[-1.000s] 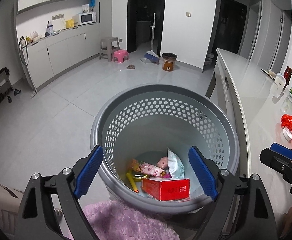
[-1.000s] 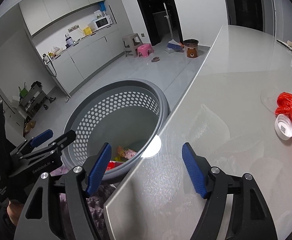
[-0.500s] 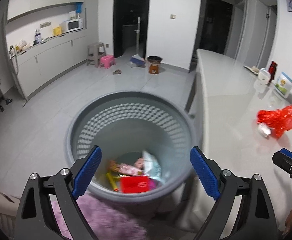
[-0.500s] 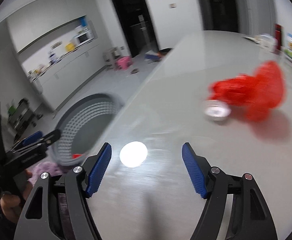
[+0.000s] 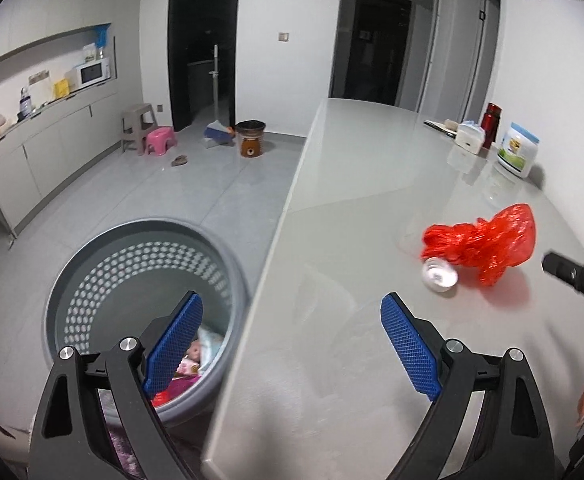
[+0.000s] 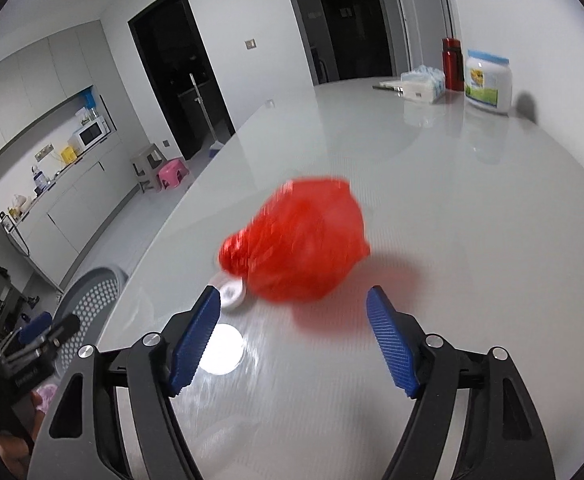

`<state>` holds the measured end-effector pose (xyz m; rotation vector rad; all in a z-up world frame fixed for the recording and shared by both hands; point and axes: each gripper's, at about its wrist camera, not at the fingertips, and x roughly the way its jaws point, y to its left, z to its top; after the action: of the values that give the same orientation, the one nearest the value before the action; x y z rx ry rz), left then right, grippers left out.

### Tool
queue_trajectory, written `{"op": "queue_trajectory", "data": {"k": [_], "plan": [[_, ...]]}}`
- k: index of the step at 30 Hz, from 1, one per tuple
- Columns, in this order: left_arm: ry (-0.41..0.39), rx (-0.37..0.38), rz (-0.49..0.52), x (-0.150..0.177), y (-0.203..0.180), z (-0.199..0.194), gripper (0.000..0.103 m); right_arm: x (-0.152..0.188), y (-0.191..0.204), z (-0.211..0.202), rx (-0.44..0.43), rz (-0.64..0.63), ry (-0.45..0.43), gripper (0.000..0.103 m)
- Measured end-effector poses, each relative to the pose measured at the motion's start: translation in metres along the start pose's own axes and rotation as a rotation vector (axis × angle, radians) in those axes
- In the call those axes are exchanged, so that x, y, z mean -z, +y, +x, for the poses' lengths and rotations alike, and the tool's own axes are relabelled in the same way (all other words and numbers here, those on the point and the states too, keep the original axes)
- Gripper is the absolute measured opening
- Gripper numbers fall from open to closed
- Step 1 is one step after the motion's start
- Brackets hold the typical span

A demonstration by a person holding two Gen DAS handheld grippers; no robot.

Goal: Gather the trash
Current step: 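Move both tools back from the basket to the table, then grasp the red plastic bag with the right gripper while the left grasps the white lid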

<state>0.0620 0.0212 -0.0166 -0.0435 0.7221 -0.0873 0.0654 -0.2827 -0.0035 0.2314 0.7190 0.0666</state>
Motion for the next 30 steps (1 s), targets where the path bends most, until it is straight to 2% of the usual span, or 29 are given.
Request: {"op": "queue_trajectory", "data": {"k": [5, 6, 9, 16, 21, 23, 24, 25, 30], "plan": [[0.020, 0.004, 0.026, 0.000, -0.016, 0.007, 0.091, -0.024, -0.004, 0.021, 0.017, -0.032, 0.008, 0.078], [0.026, 0.004, 0.028, 0.001, -0.017, 0.008, 0.091, -0.026, -0.002, 0.025, 0.022, -0.036, 0.014, 0.081], [0.038, 0.002, 0.029, 0.003, -0.018, 0.011, 0.092, -0.032, 0.001, 0.043, 0.012, -0.040, 0.047, 0.082], [0.056, -0.014, 0.026, 0.004, -0.019, 0.020, 0.092, -0.029, 0.008, 0.073, -0.001, -0.036, 0.108, 0.082], [0.059, -0.020, 0.024, 0.001, -0.025, 0.025, 0.092, -0.021, 0.007, 0.079, -0.011, -0.028, 0.113, 0.080], [0.064, -0.020, 0.026, 0.001, -0.026, 0.026, 0.092, -0.021, 0.004, 0.080, -0.035, -0.017, 0.125, 0.071], [0.068, -0.019, 0.028, 0.002, -0.027, 0.027, 0.092, -0.020, 0.003, 0.081, -0.045, -0.014, 0.131, 0.061], [0.072, -0.018, 0.030, 0.002, -0.029, 0.029, 0.092, -0.020, 0.001, 0.081, -0.059, -0.009, 0.137, 0.056], [0.086, -0.007, 0.037, 0.000, -0.040, 0.034, 0.092, -0.020, -0.006, 0.077, -0.089, 0.019, 0.135, 0.040]]}}
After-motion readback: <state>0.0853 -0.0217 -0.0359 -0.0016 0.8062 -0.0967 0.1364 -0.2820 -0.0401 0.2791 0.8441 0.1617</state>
